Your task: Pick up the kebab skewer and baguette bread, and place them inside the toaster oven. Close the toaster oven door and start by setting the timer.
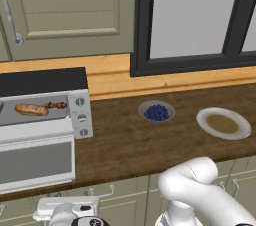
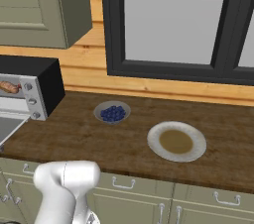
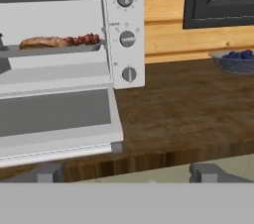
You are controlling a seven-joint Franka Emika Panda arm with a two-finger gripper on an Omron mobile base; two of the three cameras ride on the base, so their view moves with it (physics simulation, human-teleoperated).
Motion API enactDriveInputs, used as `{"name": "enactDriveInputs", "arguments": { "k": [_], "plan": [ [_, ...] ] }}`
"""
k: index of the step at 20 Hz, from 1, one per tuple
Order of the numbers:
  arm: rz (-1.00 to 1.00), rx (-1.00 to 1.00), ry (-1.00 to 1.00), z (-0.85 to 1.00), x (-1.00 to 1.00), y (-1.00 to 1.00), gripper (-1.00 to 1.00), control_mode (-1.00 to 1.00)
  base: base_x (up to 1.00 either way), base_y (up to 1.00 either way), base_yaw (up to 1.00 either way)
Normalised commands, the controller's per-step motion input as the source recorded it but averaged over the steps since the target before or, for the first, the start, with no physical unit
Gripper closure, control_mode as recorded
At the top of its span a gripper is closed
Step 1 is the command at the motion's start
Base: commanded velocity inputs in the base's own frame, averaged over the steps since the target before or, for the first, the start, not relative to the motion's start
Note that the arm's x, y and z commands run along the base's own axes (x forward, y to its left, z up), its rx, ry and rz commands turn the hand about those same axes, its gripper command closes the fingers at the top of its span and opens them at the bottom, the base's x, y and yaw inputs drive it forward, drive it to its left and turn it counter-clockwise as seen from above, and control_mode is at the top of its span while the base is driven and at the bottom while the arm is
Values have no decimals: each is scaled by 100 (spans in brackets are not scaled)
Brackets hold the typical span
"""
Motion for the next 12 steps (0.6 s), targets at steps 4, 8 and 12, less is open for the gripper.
{"name": "enactDriveInputs", "arguments": {
  "k": [4,8,12],
  "plan": [
    [0,0,0,-1,14,0,-100,-100,0,0,0],
    [0,0,0,0,18,0,-100,-100,0,0,0],
    [0,-1,0,-3,18,0,-100,-100,0,0,0]
  ]
}}
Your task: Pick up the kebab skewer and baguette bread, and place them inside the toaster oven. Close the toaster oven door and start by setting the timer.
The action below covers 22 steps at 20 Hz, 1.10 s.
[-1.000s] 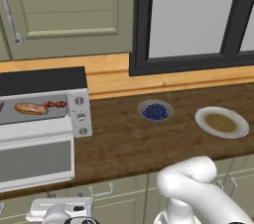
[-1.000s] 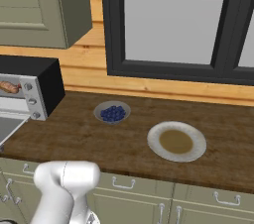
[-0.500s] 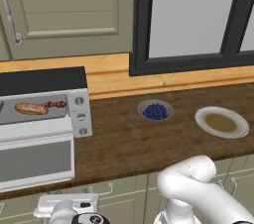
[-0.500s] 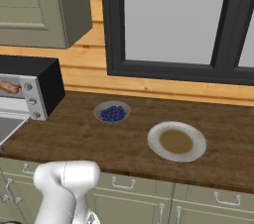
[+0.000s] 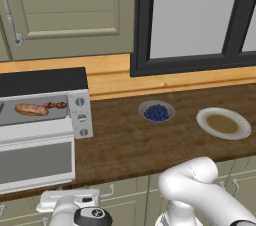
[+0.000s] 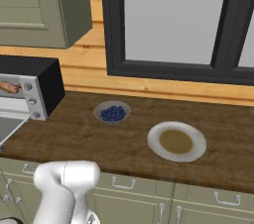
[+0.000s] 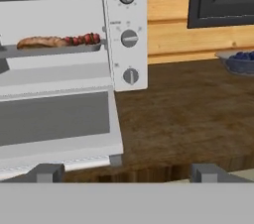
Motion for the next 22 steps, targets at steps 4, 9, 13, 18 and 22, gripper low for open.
{"name": "enactDriveInputs", "arguments": {
  "k": [4,9,13,18,22],
  "plan": [
    [0,-4,0,-15,18,1,-100,-100,0,0,0],
    [0,-6,0,-24,16,8,-100,-100,0,0,0],
    [0,-1,0,-28,15,10,-100,-100,0,0,0],
    [-1,0,-3,-9,14,7,-100,-100,0,0,0],
    [-1,0,-2,-6,14,2,-100,-100,0,0,0]
  ]
}}
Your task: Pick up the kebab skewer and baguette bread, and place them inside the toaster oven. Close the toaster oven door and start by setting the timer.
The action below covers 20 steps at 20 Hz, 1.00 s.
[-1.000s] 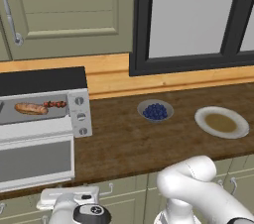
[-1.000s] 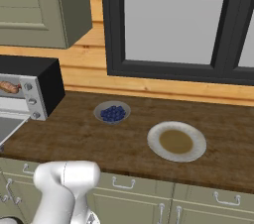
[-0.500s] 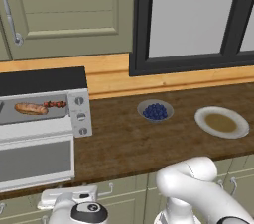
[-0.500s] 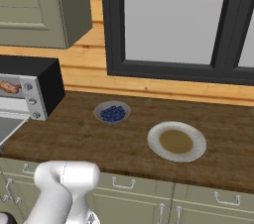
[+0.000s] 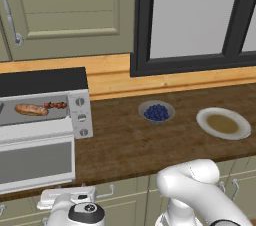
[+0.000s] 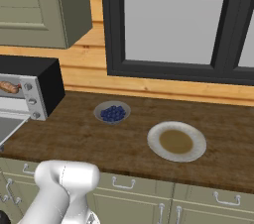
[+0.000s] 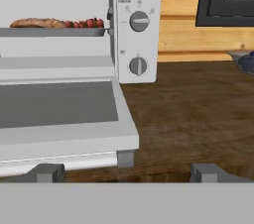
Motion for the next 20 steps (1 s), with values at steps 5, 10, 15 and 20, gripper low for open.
{"name": "enactDriveInputs", "arguments": {
  "k": [5,10,15,20],
  "plan": [
    [0,0,-2,-14,12,6,-100,-100,0,0,0],
    [0,0,-2,-21,16,9,-100,-100,0,0,0],
    [0,0,-4,-18,19,8,-100,-100,0,0,0],
    [0,0,-3,-18,20,9,-100,-100,0,0,0]
  ]
}}
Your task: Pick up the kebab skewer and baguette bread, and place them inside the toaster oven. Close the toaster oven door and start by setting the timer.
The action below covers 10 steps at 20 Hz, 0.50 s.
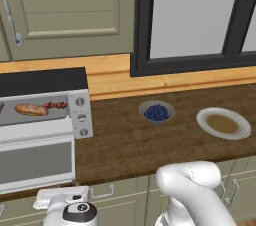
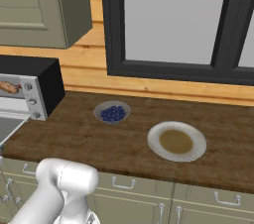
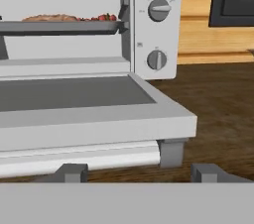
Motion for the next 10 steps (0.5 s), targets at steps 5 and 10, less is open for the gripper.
{"name": "enactDriveInputs", "arguments": {
  "k": [5,10],
  "plan": [
    [0,0,-4,-10,17,7,-100,-100,0,0,0],
    [-1,0,-11,0,7,0,-100,-100,0,0,0]
  ]
}}
